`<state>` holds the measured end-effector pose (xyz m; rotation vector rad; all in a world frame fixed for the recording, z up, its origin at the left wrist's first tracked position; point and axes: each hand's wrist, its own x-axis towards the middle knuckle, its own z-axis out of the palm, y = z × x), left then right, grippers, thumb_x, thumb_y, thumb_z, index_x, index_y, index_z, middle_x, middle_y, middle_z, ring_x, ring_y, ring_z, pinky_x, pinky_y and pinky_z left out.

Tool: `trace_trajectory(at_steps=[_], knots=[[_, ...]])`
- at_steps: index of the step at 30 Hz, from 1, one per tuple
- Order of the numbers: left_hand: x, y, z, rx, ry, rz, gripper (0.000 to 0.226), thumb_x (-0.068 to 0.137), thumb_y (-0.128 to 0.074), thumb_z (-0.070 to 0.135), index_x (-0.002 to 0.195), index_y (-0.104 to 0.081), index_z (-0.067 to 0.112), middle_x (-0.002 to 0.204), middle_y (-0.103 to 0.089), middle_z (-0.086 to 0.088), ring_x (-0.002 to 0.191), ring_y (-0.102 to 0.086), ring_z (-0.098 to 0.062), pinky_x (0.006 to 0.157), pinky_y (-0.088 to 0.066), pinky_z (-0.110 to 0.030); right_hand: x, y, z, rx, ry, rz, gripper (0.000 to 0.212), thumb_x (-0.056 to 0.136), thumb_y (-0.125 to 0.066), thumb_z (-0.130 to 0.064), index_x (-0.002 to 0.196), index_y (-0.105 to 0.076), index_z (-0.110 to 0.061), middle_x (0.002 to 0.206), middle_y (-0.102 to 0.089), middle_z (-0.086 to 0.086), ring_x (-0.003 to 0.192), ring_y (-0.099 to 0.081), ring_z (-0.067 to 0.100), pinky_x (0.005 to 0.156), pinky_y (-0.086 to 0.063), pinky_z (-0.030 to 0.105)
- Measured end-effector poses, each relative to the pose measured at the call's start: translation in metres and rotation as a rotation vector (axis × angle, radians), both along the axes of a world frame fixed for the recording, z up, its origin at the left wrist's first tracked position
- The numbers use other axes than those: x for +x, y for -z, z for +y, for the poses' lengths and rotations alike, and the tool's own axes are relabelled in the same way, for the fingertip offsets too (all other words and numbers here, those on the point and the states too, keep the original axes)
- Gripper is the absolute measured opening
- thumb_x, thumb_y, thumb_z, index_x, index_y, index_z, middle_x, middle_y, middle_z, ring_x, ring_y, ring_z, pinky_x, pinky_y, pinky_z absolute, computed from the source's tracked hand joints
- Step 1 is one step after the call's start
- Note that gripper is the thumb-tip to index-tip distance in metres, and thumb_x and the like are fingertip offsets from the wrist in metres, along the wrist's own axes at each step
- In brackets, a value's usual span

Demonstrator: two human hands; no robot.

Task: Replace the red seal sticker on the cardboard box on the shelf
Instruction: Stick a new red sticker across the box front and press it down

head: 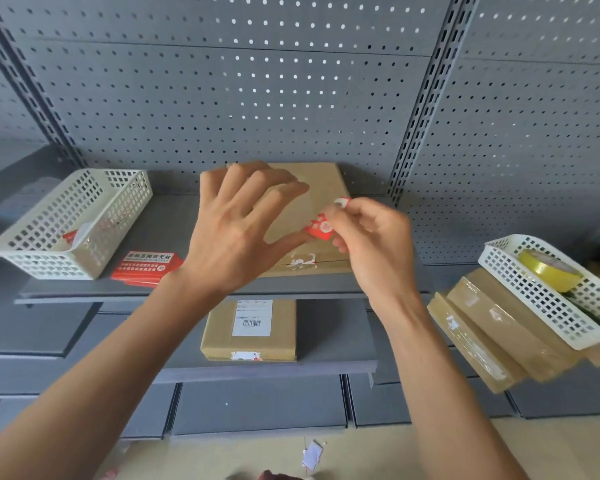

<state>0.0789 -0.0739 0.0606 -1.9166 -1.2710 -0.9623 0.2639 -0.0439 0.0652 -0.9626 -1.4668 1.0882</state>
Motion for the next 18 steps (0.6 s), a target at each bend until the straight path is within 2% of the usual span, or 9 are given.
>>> trace_trajectory(at_steps=[2, 4, 6, 7, 9, 11, 14, 18], knots=[[-0.009, 0.004, -0.009, -0.110, 0.028, -0.078, 0.062, 0.080, -0.076, 0.060, 0.122, -0.070, 0.015, 0.123, -0.068, 0.001, 0.111, -0.057, -0.025, 0.083, -0.037, -0.044, 0.010, 0.001, 0.002, -0.008, 0.004, 0.056, 0.021, 0.095, -0.067, -0.011, 0.085, -0.068, 0.007, 0.070, -0.068, 0.004, 0.055, -0.054, 0.006, 0.058, -0.045, 0.021], [-0.014, 0.008, -0.017, -0.262, 0.042, -0.334, 0.055, 0.080, -0.076, 0.059, 0.121, -0.069, 0.022, 0.123, -0.066, 0.010, 0.113, -0.056, -0.018, 0.087, -0.038, -0.039, 0.020, -0.001, 0.004, 0.008, -0.026, 0.062, 0.024, 0.096, -0.066, -0.011, 0.085, -0.063, 0.010, 0.074, -0.065, 0.009, 0.058, -0.053, 0.008, 0.061, -0.046, 0.023], [-0.011, 0.010, -0.021, -0.398, 0.105, -0.717, 0.036, 0.086, -0.069, 0.055, 0.111, -0.070, 0.029, 0.114, -0.070, 0.018, 0.110, -0.061, -0.010, 0.087, -0.042, -0.034, 0.025, -0.005, 0.003, 0.025, -0.097, 0.029, 0.024, 0.096, -0.065, -0.010, 0.077, -0.062, 0.003, 0.071, -0.064, 0.003, 0.059, -0.052, 0.008, 0.062, -0.046, 0.020], [-0.008, 0.008, -0.021, -0.452, 0.161, -0.892, 0.028, 0.089, -0.065, 0.052, 0.106, -0.072, 0.030, 0.107, -0.073, 0.016, 0.106, -0.064, -0.009, 0.086, -0.045, -0.035, 0.026, -0.006, 0.001, 0.034, -0.133, 0.006, 0.023, 0.096, -0.065, -0.010, 0.074, -0.062, -0.002, 0.068, -0.063, -0.004, 0.059, -0.052, 0.007, 0.061, -0.045, 0.017], [-0.001, 0.002, -0.022, -0.507, 0.262, -1.086, 0.022, 0.096, -0.060, 0.045, 0.097, -0.074, 0.027, 0.095, -0.076, 0.012, 0.094, -0.068, -0.008, 0.084, -0.047, -0.033, 0.025, -0.008, -0.003, 0.057, -0.190, -0.037, 0.024, 0.097, -0.065, -0.009, 0.073, -0.062, -0.010, 0.062, -0.062, -0.013, 0.059, -0.054, 0.002, 0.062, -0.044, 0.014], [0.004, -0.002, -0.022, -0.534, 0.315, -1.141, 0.022, 0.097, -0.060, 0.039, 0.092, -0.074, 0.023, 0.088, -0.076, 0.009, 0.084, -0.066, -0.006, 0.082, -0.047, -0.027, 0.023, -0.009, -0.005, 0.073, -0.226, -0.069, 0.024, 0.097, -0.065, -0.010, 0.073, -0.063, -0.014, 0.065, -0.063, -0.013, 0.062, -0.054, 0.001, 0.064, -0.044, 0.017], [0.007, -0.004, -0.023, -0.554, 0.336, -1.193, 0.020, 0.093, -0.067, 0.038, 0.086, -0.073, 0.020, 0.082, -0.075, 0.005, 0.080, -0.066, -0.011, 0.083, -0.051, -0.041, 0.021, -0.007, -0.006, 0.080, -0.237, -0.089, 0.022, 0.097, -0.066, -0.014, 0.075, -0.065, -0.013, 0.074, -0.066, -0.002, 0.068, -0.056, 0.006, 0.067, -0.045, 0.027], [0.005, -0.003, -0.023, -0.547, 0.324, -1.206, 0.015, 0.089, -0.071, 0.031, 0.078, -0.072, 0.022, 0.079, -0.074, 0.004, 0.077, -0.064, -0.016, 0.083, -0.051, -0.054, 0.023, -0.004, -0.003, 0.098, -0.231, -0.110, 0.020, 0.096, -0.068, -0.015, 0.076, -0.066, -0.015, 0.076, -0.068, -0.001, 0.071, -0.060, 0.010, 0.069, -0.048, 0.027]])
